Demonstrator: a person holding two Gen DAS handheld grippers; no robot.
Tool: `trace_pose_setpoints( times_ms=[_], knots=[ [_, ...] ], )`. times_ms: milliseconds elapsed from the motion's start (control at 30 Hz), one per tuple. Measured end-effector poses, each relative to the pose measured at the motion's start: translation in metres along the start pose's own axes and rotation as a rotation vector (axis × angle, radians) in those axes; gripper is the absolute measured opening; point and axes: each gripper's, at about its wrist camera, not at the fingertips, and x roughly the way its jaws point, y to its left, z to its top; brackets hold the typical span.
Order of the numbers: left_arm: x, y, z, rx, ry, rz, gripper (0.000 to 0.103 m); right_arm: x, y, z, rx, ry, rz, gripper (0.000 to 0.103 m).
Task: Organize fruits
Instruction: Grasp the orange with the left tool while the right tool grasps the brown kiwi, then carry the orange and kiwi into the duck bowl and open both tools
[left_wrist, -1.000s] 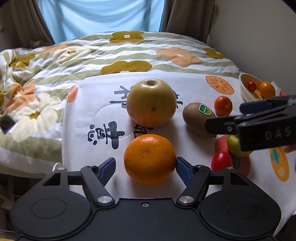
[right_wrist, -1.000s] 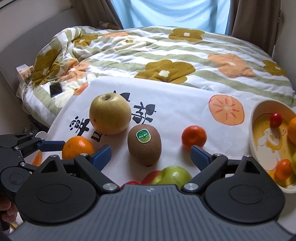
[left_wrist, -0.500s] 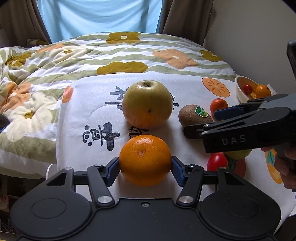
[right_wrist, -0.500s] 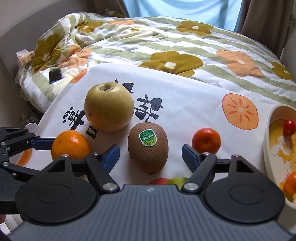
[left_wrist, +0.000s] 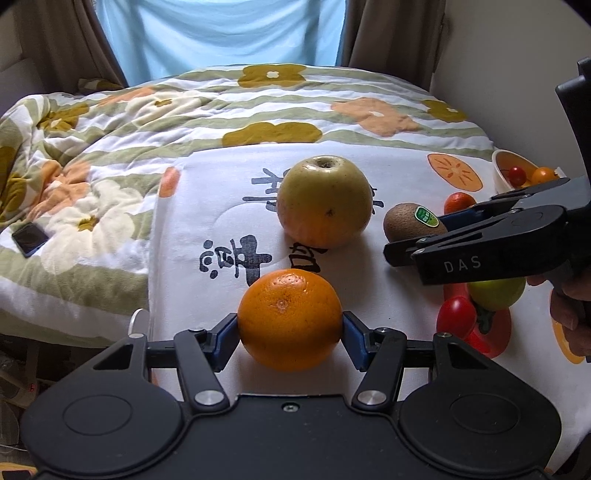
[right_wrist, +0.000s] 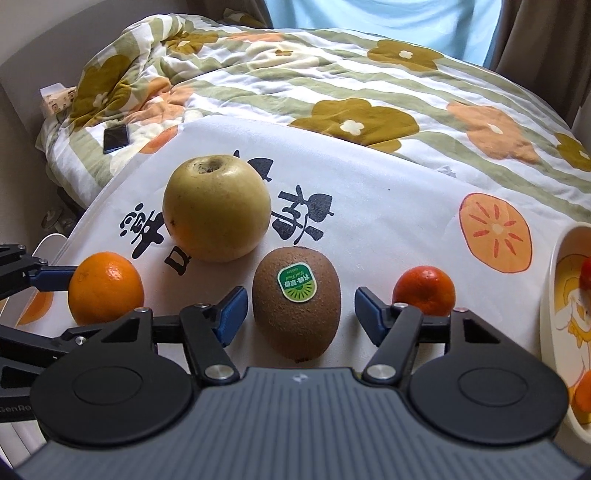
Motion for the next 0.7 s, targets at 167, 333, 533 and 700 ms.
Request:
trace_pose_setpoints(
  times_ms=[167,333,533,700],
  knots=[
    [-0.009,-0.005,0.000,-0.014,-0.013,0.031,0.063,-0.005,-0.001,-0.002,-0.008,-0.008,0.022,0.061],
    [-0.022,-0.016,0.002,-0.031,-0.031,0.054,0.063,-0.020,-0.003,-0.004,-0.014,-0.031,0.040,0.061],
    [-0.041,-0.037,0.006,-0.032,-0.059,0.075,0.063,-0.048,-0.010,-0.008,-0.028,-0.061,0.057,0.061],
    [-0.060,-0.064,0.013,-0.029,-0.083,0.090,0.063,-0.075,-0.026,-0.012,-0.020,-0.082,0.072,0.061]
  ],
)
